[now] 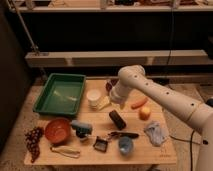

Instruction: Wipe table surface with eraser

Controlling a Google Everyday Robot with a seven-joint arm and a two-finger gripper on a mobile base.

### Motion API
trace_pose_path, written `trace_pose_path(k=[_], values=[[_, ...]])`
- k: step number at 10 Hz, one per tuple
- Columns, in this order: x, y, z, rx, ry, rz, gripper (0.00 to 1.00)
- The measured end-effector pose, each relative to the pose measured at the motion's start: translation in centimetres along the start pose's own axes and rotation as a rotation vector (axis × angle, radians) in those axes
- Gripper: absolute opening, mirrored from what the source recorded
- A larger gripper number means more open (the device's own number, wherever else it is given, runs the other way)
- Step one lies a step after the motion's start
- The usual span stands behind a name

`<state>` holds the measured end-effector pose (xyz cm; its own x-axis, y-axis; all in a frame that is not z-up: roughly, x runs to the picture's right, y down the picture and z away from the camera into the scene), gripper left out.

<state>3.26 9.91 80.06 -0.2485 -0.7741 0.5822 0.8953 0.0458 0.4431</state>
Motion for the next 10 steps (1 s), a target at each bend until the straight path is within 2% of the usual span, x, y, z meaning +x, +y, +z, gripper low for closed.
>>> trace_pose_path(k=[2,3,6,7,8,9,10], values=[[0.0,-0.2,-0.1,-0.015,0.01,-0.017,0.8],[-0.2,-0.3,-0.1,-0.064,0.03,-0.063,0.8],[-2.4,0.1,0.0,-0.373,0.107,-0.216,0.8],[-2.9,0.5,-0.2,-0.439,0.126,-0.246,0.8],[-3.1,0.6,-0.3,-0.482,0.142,-0.269,0.8],[-3.3,0.7,-0.5,-0.506,0.151,-0.282,0.8],[-3.2,0.7,-0.4,-0.5,0.152,-0.276,0.8]])
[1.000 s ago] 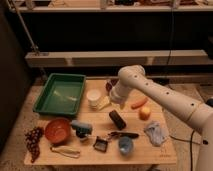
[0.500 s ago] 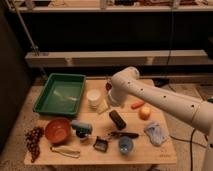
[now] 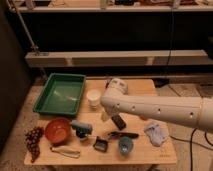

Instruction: Wipe table surface with eraser

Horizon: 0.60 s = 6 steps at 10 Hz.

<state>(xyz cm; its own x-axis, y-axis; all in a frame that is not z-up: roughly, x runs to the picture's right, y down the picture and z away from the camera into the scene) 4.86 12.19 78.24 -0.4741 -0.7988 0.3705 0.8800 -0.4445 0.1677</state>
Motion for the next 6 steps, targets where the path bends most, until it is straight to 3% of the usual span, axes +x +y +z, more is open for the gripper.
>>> trace_pose_path(k=[2,4,6], values=[[-0.4,0.4,0.8,0.038,0.006,0.032,0.8],[-1.5,1.2,3.7,0.094,0.007,0.067,0.8],[-1.7,1.4,6.0,0.109,-0.015,0.061,0.8]])
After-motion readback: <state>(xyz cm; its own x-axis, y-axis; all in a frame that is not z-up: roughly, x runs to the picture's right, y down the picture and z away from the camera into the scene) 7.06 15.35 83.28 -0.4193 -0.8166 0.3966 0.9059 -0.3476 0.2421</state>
